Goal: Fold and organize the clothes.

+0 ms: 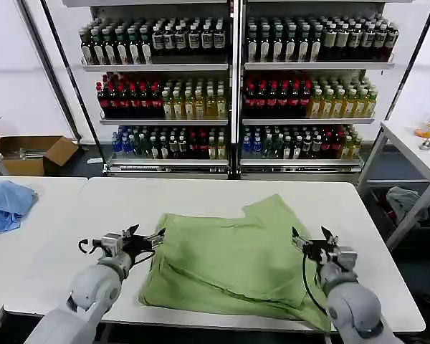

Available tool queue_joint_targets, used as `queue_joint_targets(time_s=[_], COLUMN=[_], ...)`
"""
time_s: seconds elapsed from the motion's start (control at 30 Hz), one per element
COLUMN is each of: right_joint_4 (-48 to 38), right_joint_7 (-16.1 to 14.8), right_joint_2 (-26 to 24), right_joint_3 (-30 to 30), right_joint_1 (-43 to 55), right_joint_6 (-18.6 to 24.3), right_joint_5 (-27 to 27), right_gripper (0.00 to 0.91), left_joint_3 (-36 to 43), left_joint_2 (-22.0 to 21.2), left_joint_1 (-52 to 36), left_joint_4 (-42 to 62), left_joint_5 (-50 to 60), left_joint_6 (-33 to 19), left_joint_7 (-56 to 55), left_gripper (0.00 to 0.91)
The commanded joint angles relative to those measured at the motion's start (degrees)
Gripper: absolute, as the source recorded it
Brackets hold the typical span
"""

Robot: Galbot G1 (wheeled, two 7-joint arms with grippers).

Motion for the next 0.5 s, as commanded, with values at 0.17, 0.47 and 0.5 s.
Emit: queue_joint_targets(time_s=[0.17, 0.47, 0.5], right_joint_4=[-21.71, -32.27, -33.04], right_joint_7=[0.22, -0.56, -0.70], right_joint_2=[2.60, 6.27, 6.66], right_joint_3=[-7.74, -8.16, -8.12], right_joint_1=[19.09, 25.22, 25.61], right_joint_6=[-1.56, -1.54, -1.53], right_joint_5=[2.63, 2.56, 2.57], right_gripper=[0.907, 0.907, 0.907], left_joint_3=[7.89, 9.94, 10.11], left_joint_2=[-2.06, -3.38, -3.46], left_joint_1=[-13.66, -15.08, -15.00], left_joint_4=[12.65, 14.84, 14.88], left_joint_5=[-0.74, -0.20, -0.17], left_joint_6=[0.87, 1.09, 1.11], left_joint_7=[-0.38, -0.52, -0.53], left_gripper=[0.907, 0.907, 0.907])
